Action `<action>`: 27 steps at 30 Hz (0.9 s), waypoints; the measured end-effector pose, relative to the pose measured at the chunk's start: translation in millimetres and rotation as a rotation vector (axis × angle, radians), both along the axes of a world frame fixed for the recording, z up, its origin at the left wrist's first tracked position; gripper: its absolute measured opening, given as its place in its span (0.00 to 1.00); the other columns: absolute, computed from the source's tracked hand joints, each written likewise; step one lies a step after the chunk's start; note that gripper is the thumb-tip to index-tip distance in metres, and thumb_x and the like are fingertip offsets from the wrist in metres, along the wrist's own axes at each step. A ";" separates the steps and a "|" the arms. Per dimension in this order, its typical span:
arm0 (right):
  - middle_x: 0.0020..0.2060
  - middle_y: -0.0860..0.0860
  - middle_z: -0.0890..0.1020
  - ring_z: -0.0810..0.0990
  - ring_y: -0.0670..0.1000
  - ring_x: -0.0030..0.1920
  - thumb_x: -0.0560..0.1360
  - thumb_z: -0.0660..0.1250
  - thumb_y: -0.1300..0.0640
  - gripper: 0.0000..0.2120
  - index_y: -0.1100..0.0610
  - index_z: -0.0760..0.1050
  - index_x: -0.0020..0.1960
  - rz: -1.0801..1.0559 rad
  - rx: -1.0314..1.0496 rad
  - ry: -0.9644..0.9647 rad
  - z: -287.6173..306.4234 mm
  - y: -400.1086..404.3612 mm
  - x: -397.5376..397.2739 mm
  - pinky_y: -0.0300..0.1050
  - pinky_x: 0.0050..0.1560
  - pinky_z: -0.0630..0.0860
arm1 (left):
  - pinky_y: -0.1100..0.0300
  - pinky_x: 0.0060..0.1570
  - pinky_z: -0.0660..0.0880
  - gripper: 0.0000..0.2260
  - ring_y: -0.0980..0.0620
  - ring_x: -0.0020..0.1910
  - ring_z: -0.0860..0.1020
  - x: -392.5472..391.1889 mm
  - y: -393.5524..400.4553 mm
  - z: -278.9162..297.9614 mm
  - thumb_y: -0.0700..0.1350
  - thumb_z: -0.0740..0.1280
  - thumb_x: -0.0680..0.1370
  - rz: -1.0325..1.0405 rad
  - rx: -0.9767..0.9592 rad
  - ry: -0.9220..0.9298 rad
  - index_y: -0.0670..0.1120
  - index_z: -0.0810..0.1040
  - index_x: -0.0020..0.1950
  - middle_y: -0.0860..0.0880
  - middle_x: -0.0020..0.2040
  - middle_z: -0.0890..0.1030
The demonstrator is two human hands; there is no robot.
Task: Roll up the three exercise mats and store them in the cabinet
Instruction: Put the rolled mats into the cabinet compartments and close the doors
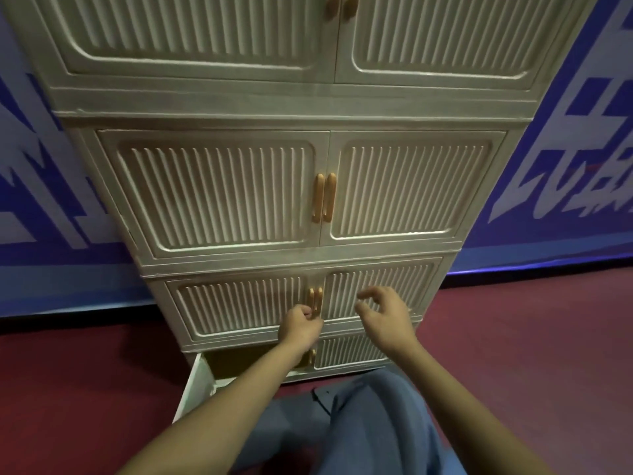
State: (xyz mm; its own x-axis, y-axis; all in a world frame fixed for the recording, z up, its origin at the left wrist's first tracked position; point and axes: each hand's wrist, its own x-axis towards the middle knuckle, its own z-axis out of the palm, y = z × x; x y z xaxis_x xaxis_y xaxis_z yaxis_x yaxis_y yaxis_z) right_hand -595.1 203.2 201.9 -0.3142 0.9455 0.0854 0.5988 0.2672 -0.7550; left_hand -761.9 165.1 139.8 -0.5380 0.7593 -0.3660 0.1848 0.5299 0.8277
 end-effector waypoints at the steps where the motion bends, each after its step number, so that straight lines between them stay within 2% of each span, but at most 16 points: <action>1: 0.56 0.50 0.79 0.77 0.49 0.59 0.78 0.69 0.56 0.09 0.56 0.81 0.57 -0.014 -0.027 -0.023 -10.1 -3.7 3.9 0.43 0.58 0.71 | 0.64 0.37 0.69 0.22 0.58 0.41 0.74 2.0 4.4 -5.8 0.44 0.70 0.80 0.017 -0.011 -0.051 0.46 0.70 0.73 0.50 0.61 0.77; 3: 0.55 0.50 0.79 0.77 0.49 0.58 0.77 0.69 0.56 0.09 0.56 0.81 0.57 -0.022 -0.083 -0.042 -28.7 -11.9 7.3 0.46 0.60 0.73 | 0.59 0.48 0.73 0.33 0.51 0.52 0.77 8.9 12.6 -13.0 0.46 0.72 0.78 0.076 0.018 -0.127 0.48 0.61 0.79 0.46 0.70 0.73; 5: 0.55 0.51 0.80 0.79 0.49 0.55 0.77 0.69 0.56 0.09 0.55 0.81 0.55 -0.041 -0.139 -0.036 -43.3 -17.6 6.5 0.47 0.58 0.75 | 0.53 0.58 0.74 0.36 0.44 0.63 0.76 16.8 23.3 -20.7 0.48 0.74 0.77 0.071 0.027 -0.105 0.49 0.58 0.80 0.45 0.73 0.70; 8: 0.50 0.49 0.82 0.80 0.48 0.49 0.76 0.68 0.57 0.06 0.54 0.82 0.51 -0.116 -0.175 -0.006 -51.7 -23.6 8.1 0.43 0.50 0.74 | 0.49 0.55 0.75 0.32 0.41 0.61 0.76 17.8 40.2 -27.7 0.53 0.74 0.77 0.163 0.023 0.044 0.46 0.62 0.74 0.43 0.70 0.72; 11: 0.42 0.49 0.82 0.79 0.49 0.44 0.74 0.66 0.58 0.05 0.53 0.79 0.41 -0.157 -0.157 -0.018 -55.0 -27.3 26.1 0.43 0.46 0.70 | 0.42 0.62 0.73 0.35 0.37 0.65 0.76 17.0 55.8 -34.0 0.62 0.73 0.74 0.256 -0.038 0.235 0.43 0.67 0.71 0.41 0.67 0.75; 14: 0.47 0.49 0.80 0.78 0.49 0.47 0.74 0.66 0.58 0.03 0.54 0.79 0.43 -0.107 -0.158 -0.155 -64.6 -24.1 55.5 0.43 0.47 0.69 | 0.38 0.65 0.70 0.27 0.37 0.63 0.76 25.9 55.8 -51.0 0.64 0.66 0.77 0.257 -0.048 0.406 0.45 0.70 0.67 0.44 0.66 0.76; 16: 0.48 0.50 0.81 0.79 0.51 0.48 0.73 0.66 0.57 0.03 0.54 0.79 0.44 -0.137 -0.157 -0.167 -69.8 -18.5 73.1 0.43 0.46 0.69 | 0.42 0.64 0.68 0.22 0.40 0.59 0.78 26.6 52.6 -58.4 0.63 0.63 0.79 0.237 -0.031 0.505 0.47 0.73 0.63 0.46 0.62 0.78; 20: 0.47 0.52 0.82 0.77 0.51 0.44 0.74 0.66 0.57 0.06 0.55 0.82 0.45 -0.214 -0.155 -0.116 -71.0 -11.9 94.4 0.42 0.44 0.68 | 0.48 0.61 0.67 0.17 0.46 0.53 0.80 21.2 44.2 -47.5 0.61 0.64 0.79 0.147 -0.045 0.658 0.49 0.77 0.56 0.49 0.52 0.82; 23: 0.47 0.53 0.82 0.77 0.50 0.42 0.75 0.66 0.57 0.04 0.55 0.79 0.44 -0.204 -0.149 -0.067 -65.4 -18.5 94.6 0.41 0.43 0.67 | 0.47 0.63 0.69 0.17 0.46 0.54 0.80 24.4 35.0 -43.3 0.62 0.65 0.78 0.080 -0.058 0.704 0.50 0.77 0.55 0.49 0.52 0.82; 27: 0.46 0.52 0.81 0.79 0.52 0.45 0.76 0.66 0.57 0.04 0.55 0.78 0.44 -0.148 -0.105 0.029 -55.5 -34.2 78.2 0.43 0.44 0.69 | 0.44 0.63 0.72 0.17 0.46 0.56 0.79 38.0 16.9 -46.2 0.62 0.69 0.75 0.118 0.020 0.596 0.53 0.77 0.56 0.50 0.55 0.81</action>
